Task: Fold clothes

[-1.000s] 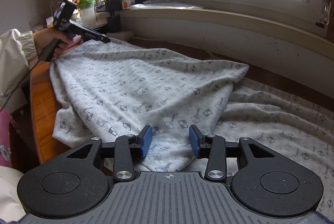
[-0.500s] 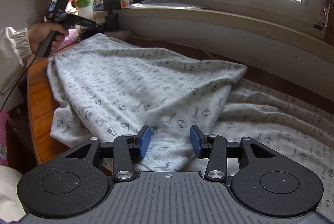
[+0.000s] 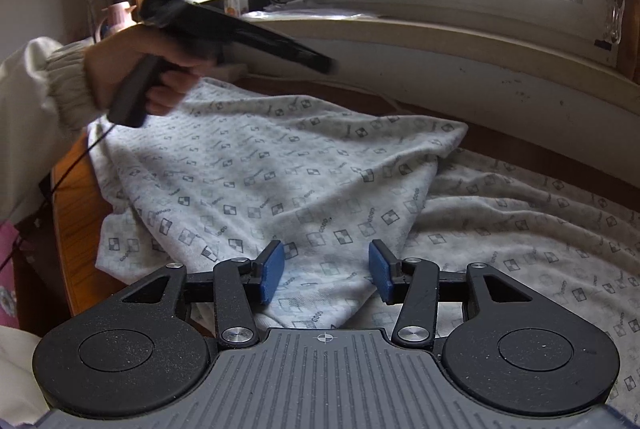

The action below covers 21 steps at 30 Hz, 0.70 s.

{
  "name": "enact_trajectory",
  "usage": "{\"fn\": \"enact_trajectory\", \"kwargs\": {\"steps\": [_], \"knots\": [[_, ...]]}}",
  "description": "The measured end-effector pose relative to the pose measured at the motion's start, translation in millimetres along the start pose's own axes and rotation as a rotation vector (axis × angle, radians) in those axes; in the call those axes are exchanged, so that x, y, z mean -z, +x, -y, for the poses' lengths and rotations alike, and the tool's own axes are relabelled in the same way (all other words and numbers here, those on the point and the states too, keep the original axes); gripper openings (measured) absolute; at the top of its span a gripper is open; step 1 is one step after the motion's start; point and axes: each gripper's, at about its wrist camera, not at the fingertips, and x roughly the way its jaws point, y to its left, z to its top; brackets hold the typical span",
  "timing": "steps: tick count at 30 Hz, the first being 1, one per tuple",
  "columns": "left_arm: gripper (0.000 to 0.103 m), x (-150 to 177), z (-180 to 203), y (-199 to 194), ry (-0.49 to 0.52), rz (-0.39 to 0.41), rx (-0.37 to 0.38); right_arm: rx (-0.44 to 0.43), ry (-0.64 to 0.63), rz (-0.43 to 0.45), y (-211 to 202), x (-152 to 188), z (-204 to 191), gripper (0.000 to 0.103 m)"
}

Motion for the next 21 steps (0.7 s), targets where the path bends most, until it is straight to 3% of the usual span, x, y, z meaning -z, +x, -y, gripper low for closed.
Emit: {"fn": "enact_trajectory", "kwargs": {"steps": [5, 9, 11, 12, 13, 15, 16, 17, 18, 21], "knots": [[0.044, -21, 33, 48, 0.069, -0.045, 0.129, 0.011, 0.048, 0.039, -6, 1, 6, 0.047], [0.043, -28, 49, 77, 0.098, -0.067, 0.201, 0.03, 0.162, 0.068, -9, 3, 21, 0.045], [0.034, -25, 55, 86, 0.095, -0.069, 0.231, 0.016, 0.195, 0.045, -5, 2, 27, 0.038], [0.031, -24, 55, 88, 0.088, -0.066, 0.247, 0.014, 0.2, 0.029, -2, 2, 27, 0.037], [0.019, -22, 55, 89, 0.08, -0.063, 0.263, 0.011, 0.204, 0.018, 0, 1, 27, 0.037], [0.009, -18, 56, 90, 0.073, -0.043, 0.284, 0.003, 0.207, 0.013, 2, 1, 27, 0.037], [0.0, -16, 56, 91, 0.067, -0.032, 0.297, 0.001, 0.21, 0.016, 2, 1, 28, 0.033], [0.0, -14, 54, 91, 0.046, -0.015, 0.316, 0.005, 0.217, 0.027, -1, 1, 29, 0.027], [0.0, -11, 51, 89, 0.022, 0.006, 0.331, 0.009, 0.223, 0.039, -3, 2, 29, 0.008], [0.0, -9, 45, 83, 0.0, 0.061, 0.327, 0.02, 0.248, 0.076, -11, 5, 32, 0.003]]}}
